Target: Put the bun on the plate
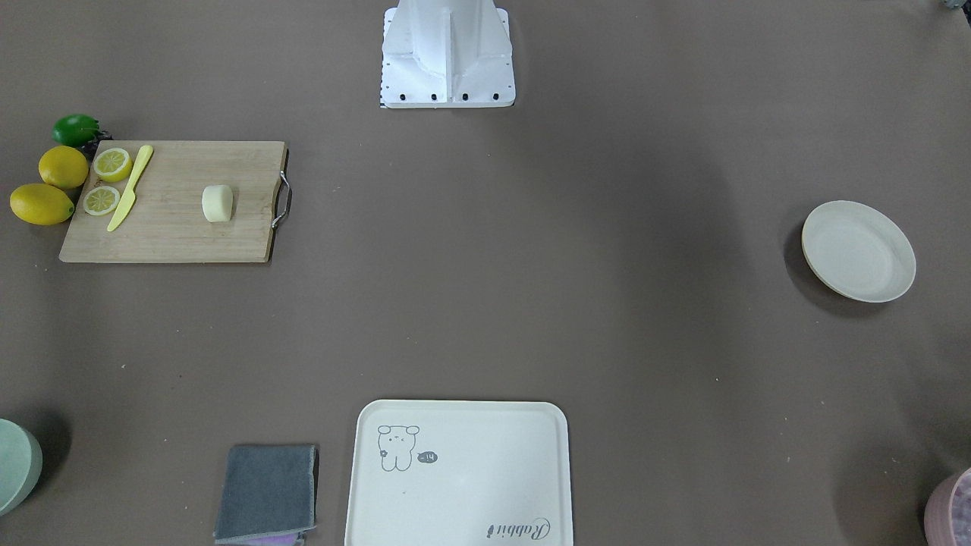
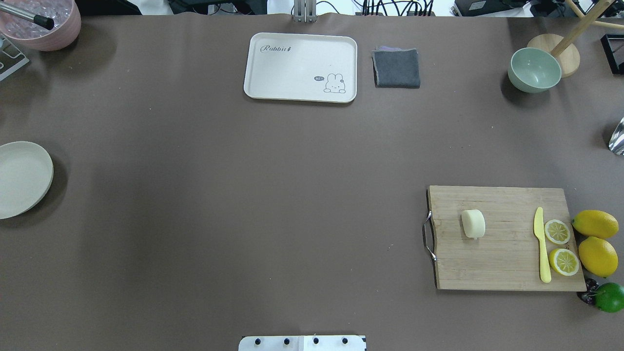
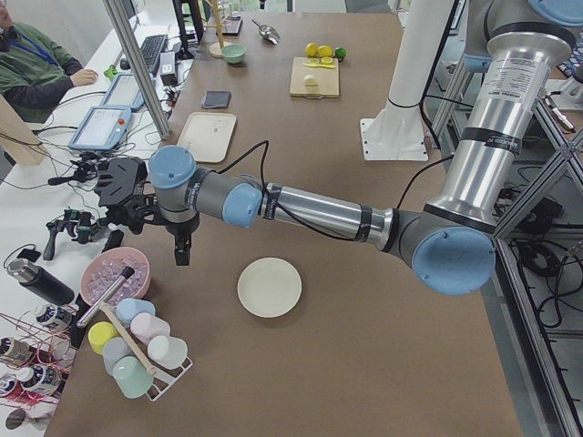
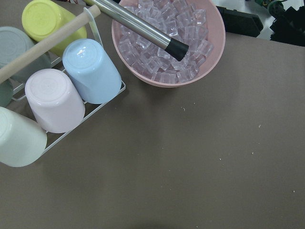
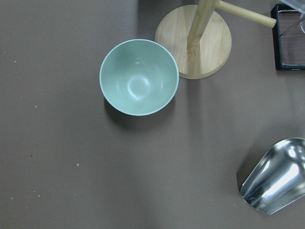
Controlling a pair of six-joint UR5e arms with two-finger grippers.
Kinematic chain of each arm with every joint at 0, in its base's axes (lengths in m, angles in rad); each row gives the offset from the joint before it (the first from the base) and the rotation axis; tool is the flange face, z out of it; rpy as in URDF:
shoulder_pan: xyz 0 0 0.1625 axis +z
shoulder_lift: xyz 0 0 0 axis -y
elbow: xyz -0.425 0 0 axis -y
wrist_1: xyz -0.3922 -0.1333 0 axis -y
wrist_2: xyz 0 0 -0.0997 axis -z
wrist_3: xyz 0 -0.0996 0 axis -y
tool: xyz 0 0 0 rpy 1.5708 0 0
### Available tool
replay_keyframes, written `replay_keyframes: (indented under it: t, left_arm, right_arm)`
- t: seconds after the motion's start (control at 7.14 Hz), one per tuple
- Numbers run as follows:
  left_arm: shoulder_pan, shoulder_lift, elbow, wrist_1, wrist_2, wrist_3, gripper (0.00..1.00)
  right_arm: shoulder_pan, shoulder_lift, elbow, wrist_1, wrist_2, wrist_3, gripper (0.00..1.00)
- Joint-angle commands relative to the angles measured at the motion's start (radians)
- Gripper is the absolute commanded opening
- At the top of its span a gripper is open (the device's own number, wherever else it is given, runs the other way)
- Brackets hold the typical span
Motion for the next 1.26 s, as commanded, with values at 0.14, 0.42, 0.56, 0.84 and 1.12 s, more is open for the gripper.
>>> replay_keyframes:
  t: [0.14,0.42,0.56,0.84,1.12]
  left_arm:
    - [-0.006,0.004,-0.018,0.008,-0.008,0.002,0.98]
    - [-0.006,-0.009,-0.018,0.005,-0.008,0.002,0.98]
    - [-0.009,-0.013,-0.025,-0.003,-0.009,0.003,0.98]
    - [-0.009,-0.015,-0.032,-0.023,0.000,0.003,0.98]
    - [-0.005,-0.026,-0.018,-0.018,0.003,0.003,0.98]
  right_arm:
    - [0.000,0.001,0.000,0.000,0.000,0.002,1.00]
    - [-0.001,0.002,0.001,0.000,0.000,0.002,1.00]
    - [-0.001,0.001,0.003,0.000,0.000,0.003,1.00]
    - [0.000,0.002,0.001,0.000,0.000,0.003,1.00]
    - [0.000,-0.001,0.004,0.000,0.000,0.003,1.00]
